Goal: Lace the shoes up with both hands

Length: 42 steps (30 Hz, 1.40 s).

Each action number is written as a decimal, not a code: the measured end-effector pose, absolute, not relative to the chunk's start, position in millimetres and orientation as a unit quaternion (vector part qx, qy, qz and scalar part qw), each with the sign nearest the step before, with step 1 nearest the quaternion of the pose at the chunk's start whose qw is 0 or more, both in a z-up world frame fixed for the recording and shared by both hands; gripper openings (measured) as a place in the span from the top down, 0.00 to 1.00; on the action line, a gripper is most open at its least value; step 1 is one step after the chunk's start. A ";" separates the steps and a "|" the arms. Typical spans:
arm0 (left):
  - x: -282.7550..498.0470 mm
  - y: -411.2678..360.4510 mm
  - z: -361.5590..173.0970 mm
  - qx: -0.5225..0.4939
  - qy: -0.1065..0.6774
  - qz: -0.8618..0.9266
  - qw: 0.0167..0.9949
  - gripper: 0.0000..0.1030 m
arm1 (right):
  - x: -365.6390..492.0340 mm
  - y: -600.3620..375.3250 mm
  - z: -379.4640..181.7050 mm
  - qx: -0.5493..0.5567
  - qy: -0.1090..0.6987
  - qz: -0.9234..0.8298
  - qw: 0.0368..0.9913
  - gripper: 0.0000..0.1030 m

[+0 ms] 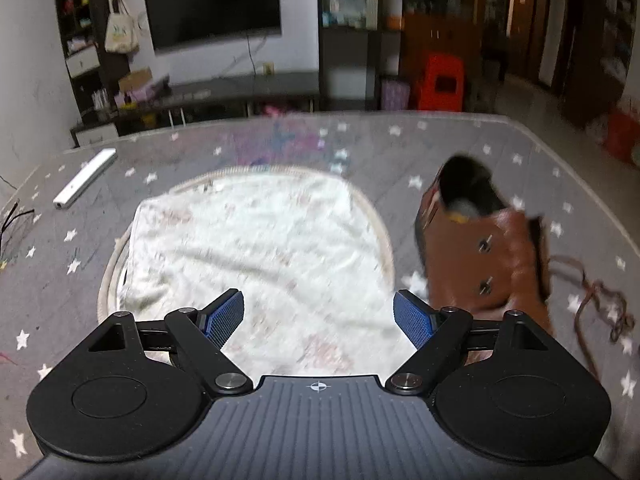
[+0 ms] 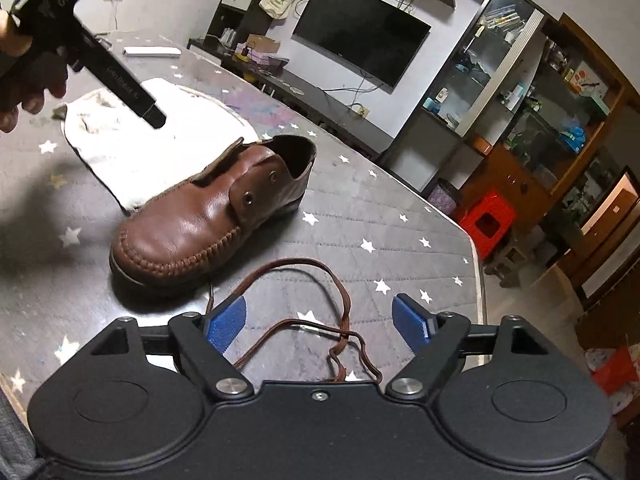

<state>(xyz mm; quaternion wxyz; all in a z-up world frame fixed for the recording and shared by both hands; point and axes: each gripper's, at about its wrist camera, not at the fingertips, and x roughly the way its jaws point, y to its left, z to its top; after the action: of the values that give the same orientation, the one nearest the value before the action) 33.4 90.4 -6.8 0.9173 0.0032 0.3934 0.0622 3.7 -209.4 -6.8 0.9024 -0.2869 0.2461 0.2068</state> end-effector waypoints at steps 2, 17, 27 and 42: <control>31.0 94.5 -11.3 -0.016 0.402 0.070 0.913 0.19 | 2.6 -211.6 -3.9 -0.266 0.242 0.206 0.910 0.17; 19.9 95.8 -37.3 0.008 0.371 0.045 0.927 0.19 | -2.1 -211.1 -25.1 -0.152 0.253 0.175 0.939 0.10; 38.4 94.0 -56.8 0.036 0.399 0.030 0.916 0.18 | -3.0 -203.5 -34.7 -0.165 0.265 0.191 0.930 0.10; 55.9 106.7 -77.2 -0.029 0.365 0.066 0.928 0.17 | 0.2 -199.3 -42.3 -0.159 0.270 0.190 0.930 0.09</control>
<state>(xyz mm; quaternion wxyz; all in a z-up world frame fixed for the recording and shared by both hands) 55.9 106.7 -77.2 0.9281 -0.0292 0.3652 0.0659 0.2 -199.3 -42.3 0.9303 -0.1589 0.2704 0.1900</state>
